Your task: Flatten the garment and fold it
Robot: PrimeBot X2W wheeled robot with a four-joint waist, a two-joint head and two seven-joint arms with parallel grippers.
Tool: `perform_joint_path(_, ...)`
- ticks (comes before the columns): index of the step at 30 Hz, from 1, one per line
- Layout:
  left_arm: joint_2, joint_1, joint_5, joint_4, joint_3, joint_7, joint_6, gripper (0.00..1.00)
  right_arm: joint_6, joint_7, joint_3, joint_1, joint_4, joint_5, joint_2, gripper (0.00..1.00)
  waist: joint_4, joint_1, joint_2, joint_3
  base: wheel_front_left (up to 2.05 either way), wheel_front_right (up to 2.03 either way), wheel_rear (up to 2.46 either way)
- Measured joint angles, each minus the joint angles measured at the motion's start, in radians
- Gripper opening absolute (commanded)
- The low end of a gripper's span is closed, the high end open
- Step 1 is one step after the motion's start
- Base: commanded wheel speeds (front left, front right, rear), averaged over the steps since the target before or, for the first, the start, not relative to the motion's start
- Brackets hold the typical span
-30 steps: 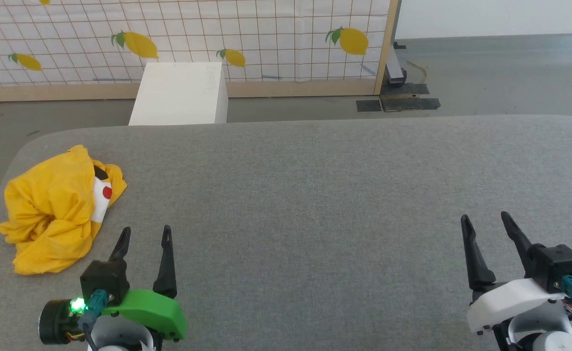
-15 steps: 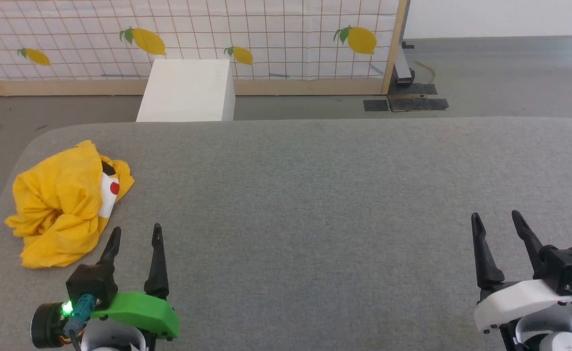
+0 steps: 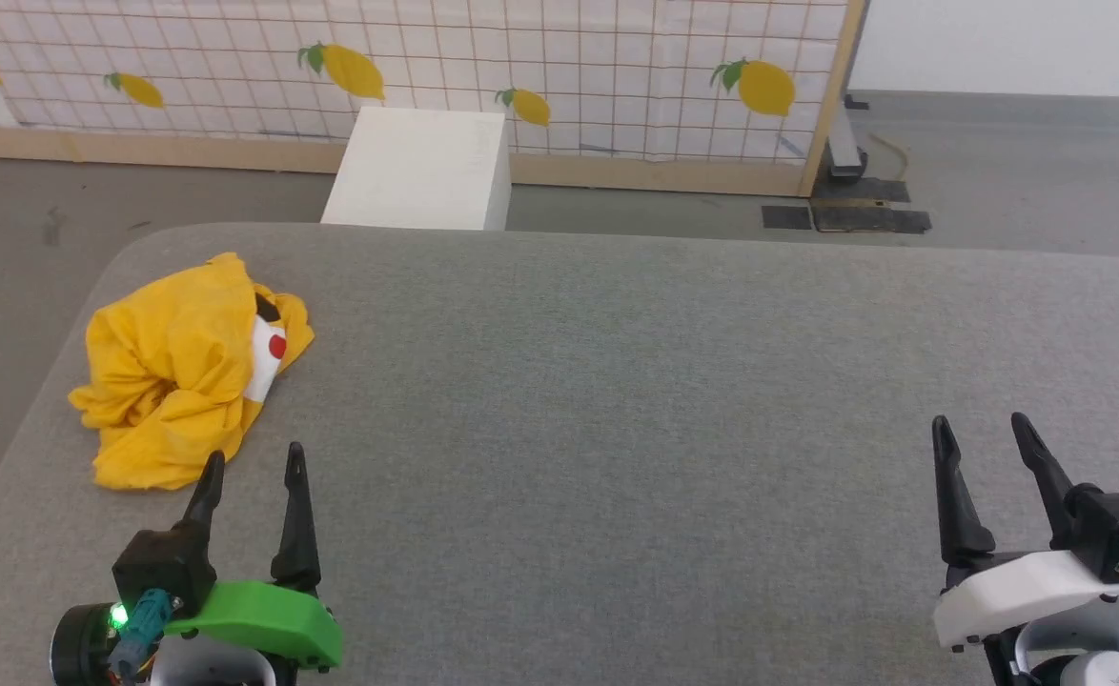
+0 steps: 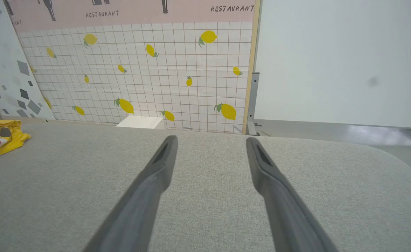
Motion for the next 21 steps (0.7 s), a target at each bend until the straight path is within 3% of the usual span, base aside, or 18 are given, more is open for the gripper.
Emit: perform_joint_path(21, 0.000, 0.014, -0.042, -0.004, 0.018, -0.043, -0.001, 1.00, 0.000, -0.045, 0.019, 0.005, 0.032, 0.000, 0.000, 1.00, 0.135, 0.0000, 0.0000, 0.000, 0.00, 0.00, 0.00)
